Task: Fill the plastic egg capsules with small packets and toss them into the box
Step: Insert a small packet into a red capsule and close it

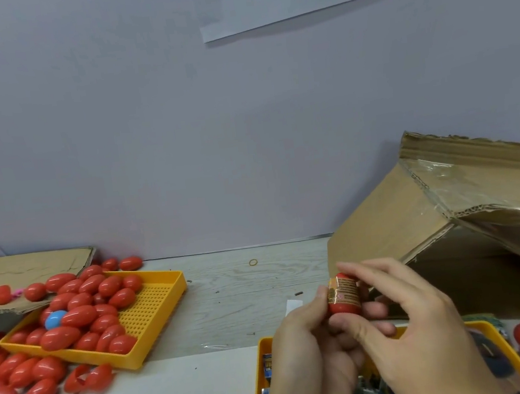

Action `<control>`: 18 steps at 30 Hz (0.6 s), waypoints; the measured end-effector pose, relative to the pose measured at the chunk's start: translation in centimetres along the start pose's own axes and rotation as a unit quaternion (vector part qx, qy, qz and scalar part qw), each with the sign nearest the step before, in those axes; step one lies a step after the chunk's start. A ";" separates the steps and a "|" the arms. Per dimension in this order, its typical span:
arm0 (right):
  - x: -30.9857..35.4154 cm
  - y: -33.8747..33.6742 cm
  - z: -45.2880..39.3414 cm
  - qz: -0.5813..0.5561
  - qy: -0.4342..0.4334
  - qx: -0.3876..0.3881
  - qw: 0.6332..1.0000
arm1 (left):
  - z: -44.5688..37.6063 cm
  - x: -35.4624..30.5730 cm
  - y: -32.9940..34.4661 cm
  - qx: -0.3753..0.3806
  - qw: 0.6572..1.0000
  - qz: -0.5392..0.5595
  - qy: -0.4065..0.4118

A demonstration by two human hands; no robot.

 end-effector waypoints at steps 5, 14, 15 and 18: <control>0.3 0.0 -0.1 -0.010 -0.003 0.001 1.000 | 0.0 0.2 0.1 0.016 0.998 0.053 -0.036; -0.8 0.4 -0.3 -0.051 0.048 0.040 0.997 | -0.5 0.3 -0.9 -0.037 0.998 -0.021 -0.035; -1.0 0.5 -0.2 -0.065 0.065 0.056 0.994 | -0.5 0.2 -1.1 -0.040 0.998 -0.032 -0.019; -1.8 0.9 0.1 -0.104 0.121 0.094 0.983 | -0.7 -0.1 -1.7 -0.064 0.997 -0.050 0.018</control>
Point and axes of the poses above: each hand's wrist, its own z-axis away from the middle knuckle, its own y-axis out of the palm, x = y × z, the point moved 5 cm from there along -z, towards the middle knuckle, and after that the axes turned 10 degrees about z, right-handed, at the moved point
